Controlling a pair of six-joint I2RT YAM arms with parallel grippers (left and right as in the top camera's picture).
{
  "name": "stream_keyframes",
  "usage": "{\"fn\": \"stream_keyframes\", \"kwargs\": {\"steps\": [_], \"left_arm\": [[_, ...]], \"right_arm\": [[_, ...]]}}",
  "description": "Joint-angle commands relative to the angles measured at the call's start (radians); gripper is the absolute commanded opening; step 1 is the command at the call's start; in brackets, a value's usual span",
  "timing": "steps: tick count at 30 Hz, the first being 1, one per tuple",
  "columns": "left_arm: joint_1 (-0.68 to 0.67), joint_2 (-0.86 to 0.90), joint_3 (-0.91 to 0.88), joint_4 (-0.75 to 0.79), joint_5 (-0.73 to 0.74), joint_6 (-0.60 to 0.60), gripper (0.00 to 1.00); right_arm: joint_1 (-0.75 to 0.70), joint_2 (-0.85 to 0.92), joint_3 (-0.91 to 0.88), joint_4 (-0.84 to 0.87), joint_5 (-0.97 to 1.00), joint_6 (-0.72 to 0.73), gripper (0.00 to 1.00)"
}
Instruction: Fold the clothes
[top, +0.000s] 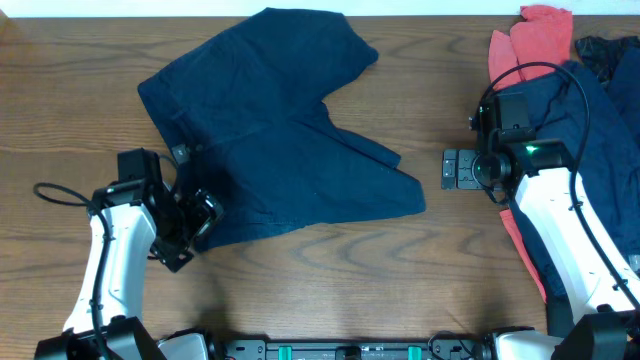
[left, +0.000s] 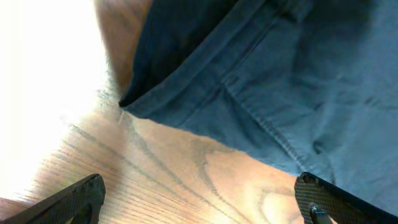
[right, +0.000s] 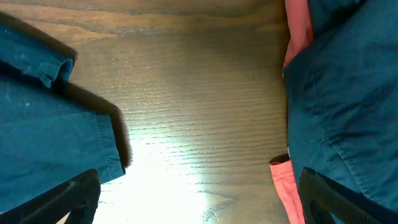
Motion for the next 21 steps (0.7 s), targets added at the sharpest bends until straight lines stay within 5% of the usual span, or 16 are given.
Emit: {"fn": "stream_keyframes", "kwargs": {"steps": [1, 11, 13, 17, 21], "left_arm": [[-0.002, 0.0, -0.047, 0.01, -0.006, -0.021, 0.97], [-0.002, 0.0, -0.211, 0.319, -0.006, -0.106, 0.77], [-0.002, 0.0, -0.223, 0.362, -0.013, -0.106, 0.62], [-0.002, 0.0, -0.224, 0.397, -0.017, -0.106, 0.07], [-0.002, -0.001, -0.224, 0.362, 0.037, -0.106, 0.06]], "right_arm": [[-0.008, 0.006, 0.004, -0.002, -0.003, 0.01, 0.99], [-0.008, 0.006, 0.004, -0.035, -0.086, 0.01, 0.99], [-0.007, 0.006, 0.004, -0.044, -0.122, 0.011, 0.99], [-0.007, 0.006, 0.004, -0.05, -0.123, 0.011, 0.99], [-0.005, 0.007, 0.003, -0.06, -0.124, 0.014, 0.99]]}}
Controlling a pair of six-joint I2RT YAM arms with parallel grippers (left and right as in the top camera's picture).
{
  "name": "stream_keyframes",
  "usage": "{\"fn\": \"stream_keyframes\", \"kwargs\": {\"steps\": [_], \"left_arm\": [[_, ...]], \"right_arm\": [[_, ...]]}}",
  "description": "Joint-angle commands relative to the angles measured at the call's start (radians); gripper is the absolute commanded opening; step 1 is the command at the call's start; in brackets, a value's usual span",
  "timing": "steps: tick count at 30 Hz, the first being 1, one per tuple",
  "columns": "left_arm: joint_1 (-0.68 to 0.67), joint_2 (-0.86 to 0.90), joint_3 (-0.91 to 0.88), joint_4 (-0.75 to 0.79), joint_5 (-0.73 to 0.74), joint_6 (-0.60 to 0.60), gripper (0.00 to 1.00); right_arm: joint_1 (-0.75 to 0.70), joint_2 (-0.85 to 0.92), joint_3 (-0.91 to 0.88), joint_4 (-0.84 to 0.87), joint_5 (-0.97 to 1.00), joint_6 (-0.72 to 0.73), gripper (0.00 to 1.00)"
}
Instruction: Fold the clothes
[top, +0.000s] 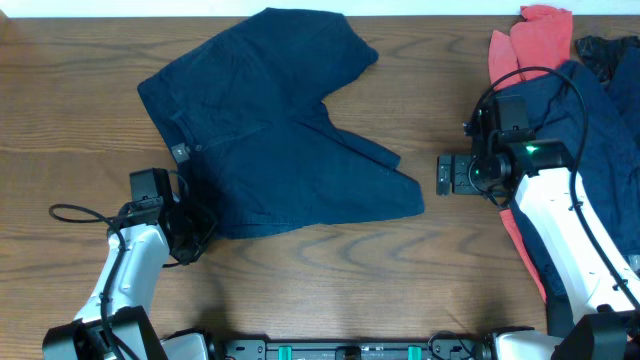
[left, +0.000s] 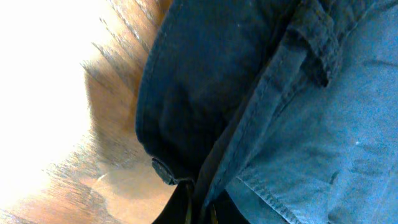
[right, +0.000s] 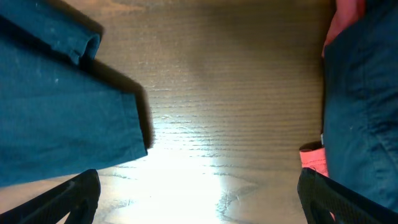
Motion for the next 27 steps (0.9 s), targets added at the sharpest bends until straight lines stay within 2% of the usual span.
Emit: {"fn": "stream_keyframes", "kwargs": {"steps": [1, 5, 12, 21, 27], "left_arm": [[-0.001, -0.002, -0.004, -0.048, 0.048, -0.001, 0.06], [-0.001, -0.002, 0.002, -0.169, 0.074, 0.0, 0.06], [-0.001, -0.002, 0.002, -0.332, 0.073, 0.12, 0.06], [-0.002, -0.002, 0.001, -0.339, 0.073, 0.135, 0.06], [-0.001, -0.002, 0.002, -0.357, 0.07, 0.148, 0.06]], "right_arm": [[-0.005, 0.007, 0.002, -0.017, -0.018, 0.027, 0.99], [-0.005, 0.01, -0.035, -0.021, -0.051, 0.064, 0.99], [0.002, 0.014, -0.217, 0.086, -0.325, 0.08, 0.99], [0.023, 0.016, -0.425, 0.333, -0.429, 0.233, 0.99], [0.025, 0.026, -0.498, 0.546, -0.429, 0.296, 0.91]]}}
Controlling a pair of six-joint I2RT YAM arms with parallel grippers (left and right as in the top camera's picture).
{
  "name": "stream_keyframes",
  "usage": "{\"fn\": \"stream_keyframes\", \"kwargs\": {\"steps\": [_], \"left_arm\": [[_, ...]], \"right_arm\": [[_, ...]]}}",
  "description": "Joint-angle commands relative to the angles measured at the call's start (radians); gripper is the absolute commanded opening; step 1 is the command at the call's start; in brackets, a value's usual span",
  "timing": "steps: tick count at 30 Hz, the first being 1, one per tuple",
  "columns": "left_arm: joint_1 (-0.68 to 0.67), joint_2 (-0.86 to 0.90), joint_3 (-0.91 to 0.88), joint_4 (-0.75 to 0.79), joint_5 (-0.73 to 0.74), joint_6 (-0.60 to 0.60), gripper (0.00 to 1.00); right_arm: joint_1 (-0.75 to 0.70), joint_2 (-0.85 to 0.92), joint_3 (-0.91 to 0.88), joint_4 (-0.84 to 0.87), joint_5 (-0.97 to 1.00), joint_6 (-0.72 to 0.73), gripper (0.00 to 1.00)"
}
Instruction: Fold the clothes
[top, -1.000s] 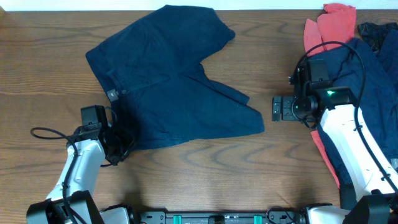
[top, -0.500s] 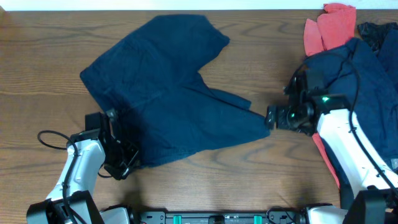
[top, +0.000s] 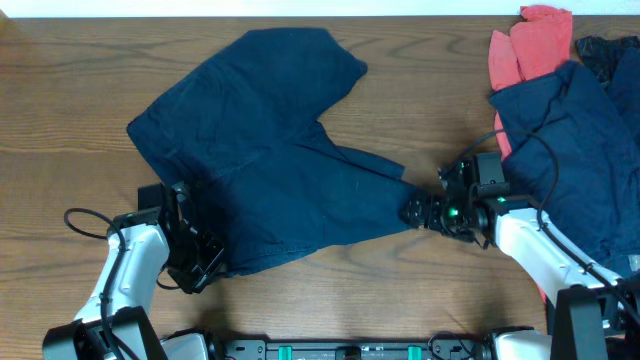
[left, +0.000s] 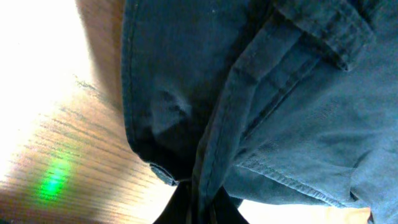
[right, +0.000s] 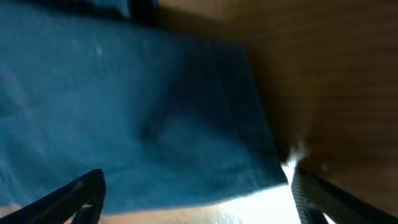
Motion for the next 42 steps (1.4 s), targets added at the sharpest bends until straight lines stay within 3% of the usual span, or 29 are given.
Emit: {"fn": "stream_keyframes", "kwargs": {"steps": [1, 5, 7, 8, 9, 10, 11, 16, 20, 26, 31, 38, 42], "left_arm": [[-0.001, -0.002, 0.001, -0.019, -0.002, 0.044, 0.06], [-0.001, -0.002, 0.001, -0.024, -0.002, 0.048, 0.06], [-0.001, -0.002, 0.001, -0.024, -0.002, 0.048, 0.06], [-0.001, -0.002, 0.001, -0.024, -0.002, 0.048, 0.06], [-0.001, -0.002, 0.001, -0.024, -0.002, 0.048, 0.06], [-0.001, -0.002, 0.001, -0.024, -0.002, 0.048, 0.06], [-0.001, -0.002, 0.001, -0.024, -0.002, 0.055, 0.06], [-0.002, -0.011, 0.037, -0.112, -0.001, 0.147, 0.06], [-0.002, -0.068, 0.068, -0.21, 0.007, 0.212, 0.06], [-0.074, -0.288, 0.069, -0.228, 0.066, 0.211, 0.06], [-0.162, -0.447, 0.069, -0.238, 0.12, 0.207, 0.06], [-0.215, -0.618, 0.08, -0.237, 0.13, 0.158, 0.06], [-0.215, -0.666, 0.083, -0.063, 0.122, 0.126, 0.06]], "right_arm": [[0.011, 0.021, -0.044, 0.048, -0.019, 0.084, 0.89], [0.032, 0.048, -0.05, 0.086, -0.019, 0.102, 0.83], [0.04, 0.064, -0.05, 0.098, -0.018, 0.108, 0.73], [0.041, 0.068, -0.05, 0.1, -0.015, 0.114, 0.64], [0.04, 0.069, -0.05, 0.103, -0.01, 0.122, 0.44], [0.038, 0.069, -0.049, 0.106, -0.003, 0.128, 0.17], [0.032, 0.068, -0.046, 0.113, 0.001, 0.128, 0.01], [-0.028, 0.015, 0.009, 0.09, 0.051, 0.106, 0.01], [-0.101, -0.059, 0.153, -0.021, 0.119, 0.032, 0.01], [-0.163, -0.1, 0.471, -0.274, 0.22, -0.07, 0.01], [-0.163, -0.1, 0.597, -0.367, 0.256, -0.09, 0.01], [-0.158, -0.101, 0.705, -0.326, 0.28, -0.2, 0.01], [-0.14, -0.091, 0.711, -0.17, 0.28, -0.227, 0.01]]}}
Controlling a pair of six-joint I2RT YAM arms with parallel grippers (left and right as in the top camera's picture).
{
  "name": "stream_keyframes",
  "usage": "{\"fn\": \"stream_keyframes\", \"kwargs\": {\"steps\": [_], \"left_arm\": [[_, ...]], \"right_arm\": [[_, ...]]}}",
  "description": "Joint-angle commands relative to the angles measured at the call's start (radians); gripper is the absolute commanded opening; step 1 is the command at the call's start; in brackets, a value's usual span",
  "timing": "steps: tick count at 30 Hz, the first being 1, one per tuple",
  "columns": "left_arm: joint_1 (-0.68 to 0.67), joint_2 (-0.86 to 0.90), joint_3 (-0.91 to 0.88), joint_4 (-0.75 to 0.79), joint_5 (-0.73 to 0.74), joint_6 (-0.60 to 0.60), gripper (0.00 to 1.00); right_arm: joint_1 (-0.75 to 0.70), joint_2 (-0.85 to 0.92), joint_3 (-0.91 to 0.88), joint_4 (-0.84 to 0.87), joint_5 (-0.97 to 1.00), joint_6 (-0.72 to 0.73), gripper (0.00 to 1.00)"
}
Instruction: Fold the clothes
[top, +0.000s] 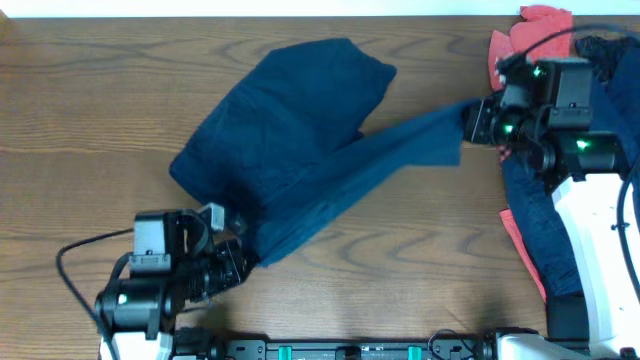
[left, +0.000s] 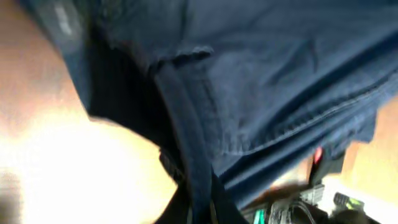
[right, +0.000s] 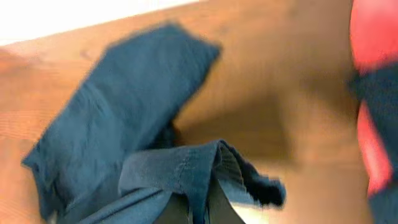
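Note:
Dark blue shorts (top: 300, 140) hang stretched diagonally across the table, lifted between both arms. My left gripper (top: 235, 262) is shut on the waistband corner at the lower left; in the left wrist view the fabric (left: 236, 93) fills the frame and runs down into my left gripper (left: 200, 211). At the upper right my right gripper (top: 470, 125) is shut on the leg hem. The right wrist view shows that hem (right: 186, 168) folded over my right gripper (right: 202, 208), with the rest of the shorts (right: 118, 118) trailing behind.
A pile of other clothes sits at the right edge: a red garment (top: 520, 45) and dark blue fabric (top: 610, 90), partly under the right arm. The brown wooden table (top: 90, 90) lies bare to the left and in front of the shorts.
Both grippers have risen with the shorts in them. The right one has moved from mid-table to the upper right with the leg hem, pulling the shorts taut. The left one has shifted right.
First the shorts lay flat, with both grippers open beside them. Then the left gripper was shut on the waistband corner while the right stood open near the leg. Then the right gripper was at the leg hem. Now both hold the shorts raised and stretched.

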Motion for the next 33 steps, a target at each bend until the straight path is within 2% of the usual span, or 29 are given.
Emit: {"fn": "stream_keyframes", "kwargs": {"steps": [1, 3, 5, 8, 10, 17, 20, 31, 33], "left_arm": [[0.005, -0.029, 0.014, 0.13, -0.103, -0.063, 0.06], [0.005, -0.027, 0.014, 0.259, -0.132, -0.126, 0.06], [0.005, -0.022, 0.014, 0.336, -0.229, -0.194, 0.06], [0.005, 0.002, 0.013, 0.388, -0.429, -0.292, 0.06], [0.005, 0.031, 0.011, 0.41, -0.502, -0.33, 0.06], [0.005, 0.214, 0.011, 0.55, -0.525, -0.332, 0.06], [0.005, 0.312, 0.011, 0.606, -0.583, -0.332, 0.06], [0.005, 0.603, 0.011, 0.871, -0.735, -0.332, 0.06], [0.005, 0.642, 0.011, 0.917, -0.742, -0.332, 0.11]], "right_arm": [[-0.016, 0.005, 0.061, 0.156, 0.176, -0.068, 0.01], [0.0, 0.029, 0.061, 0.229, 0.175, -0.068, 0.01], [0.024, 0.065, 0.061, 0.311, 0.175, -0.068, 0.01], [0.067, 0.124, 0.061, 0.425, 0.176, -0.069, 0.01], [0.098, 0.173, 0.061, 0.515, 0.176, -0.073, 0.01], [0.184, 0.364, 0.061, 0.837, 0.18, -0.179, 0.01], [0.209, 0.457, 0.061, 0.988, 0.18, -0.192, 0.01], [0.273, 0.732, 0.061, 1.323, 0.176, -0.192, 0.01], [0.282, 0.772, 0.068, 1.388, 0.176, -0.192, 0.04]]}}
